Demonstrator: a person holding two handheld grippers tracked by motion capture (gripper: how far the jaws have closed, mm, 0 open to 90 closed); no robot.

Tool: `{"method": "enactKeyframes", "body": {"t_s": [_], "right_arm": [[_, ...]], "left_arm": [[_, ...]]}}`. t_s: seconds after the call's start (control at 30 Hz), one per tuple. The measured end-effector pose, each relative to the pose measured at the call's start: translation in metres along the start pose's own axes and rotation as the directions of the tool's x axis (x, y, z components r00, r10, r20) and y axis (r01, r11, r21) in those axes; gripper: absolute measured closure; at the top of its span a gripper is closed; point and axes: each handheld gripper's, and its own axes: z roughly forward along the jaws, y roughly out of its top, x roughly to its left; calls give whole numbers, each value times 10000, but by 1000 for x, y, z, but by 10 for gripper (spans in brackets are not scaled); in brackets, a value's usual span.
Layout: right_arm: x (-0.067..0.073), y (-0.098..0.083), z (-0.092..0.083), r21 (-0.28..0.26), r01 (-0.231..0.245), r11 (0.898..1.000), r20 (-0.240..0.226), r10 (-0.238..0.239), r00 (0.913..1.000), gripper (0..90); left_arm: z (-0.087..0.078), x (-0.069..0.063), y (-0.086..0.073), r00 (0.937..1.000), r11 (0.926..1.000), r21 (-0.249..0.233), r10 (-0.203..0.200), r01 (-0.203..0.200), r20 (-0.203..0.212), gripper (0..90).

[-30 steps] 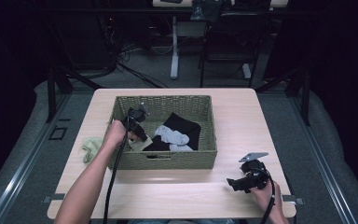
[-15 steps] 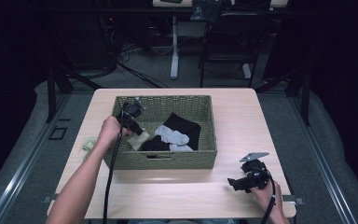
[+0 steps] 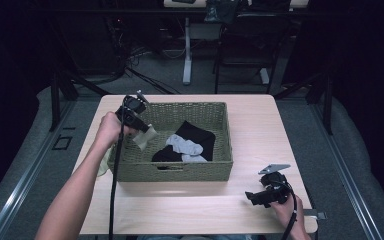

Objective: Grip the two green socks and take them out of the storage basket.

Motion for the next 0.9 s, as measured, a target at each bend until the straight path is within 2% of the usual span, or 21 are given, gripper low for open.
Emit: {"method": "enactKeyframes", "body": {"t_s": [0.17, 0.2, 0.23, 0.43, 0.67, 0.9], "right_arm": [[1, 0, 0, 43, 74, 10000, -6, -74, 10000, 60], [2, -1, 2, -229, -40, 9997, -87, 38, 10000, 60], [1, 1, 0, 58, 139, 9999, -59, -138, 9999, 60], [1, 0, 0, 3, 37, 10000, -64, -37, 10000, 62], [1, -1, -2, 146, 116, 9998, -10, -116, 9999, 62], [2, 0, -1, 237, 168, 9996, 88, -170, 9998, 64]], "left_arm": [[-15, -4, 5, 9997, 9998, -118, 171, -172, -151, 870], [-18, -5, 6, 9997, 9997, -162, 200, -202, -162, 870], [-22, -7, 7, 9995, 9995, -189, 259, -263, -205, 870], [-37, -8, 11, 9985, 9989, -193, 420, -426, -346, 870], [-60, -5, 14, 9982, 9973, -643, 311, -344, -505, 870], [-94, 0, 13, 9964, 9933, -1127, 176, -269, -831, 869]]}}
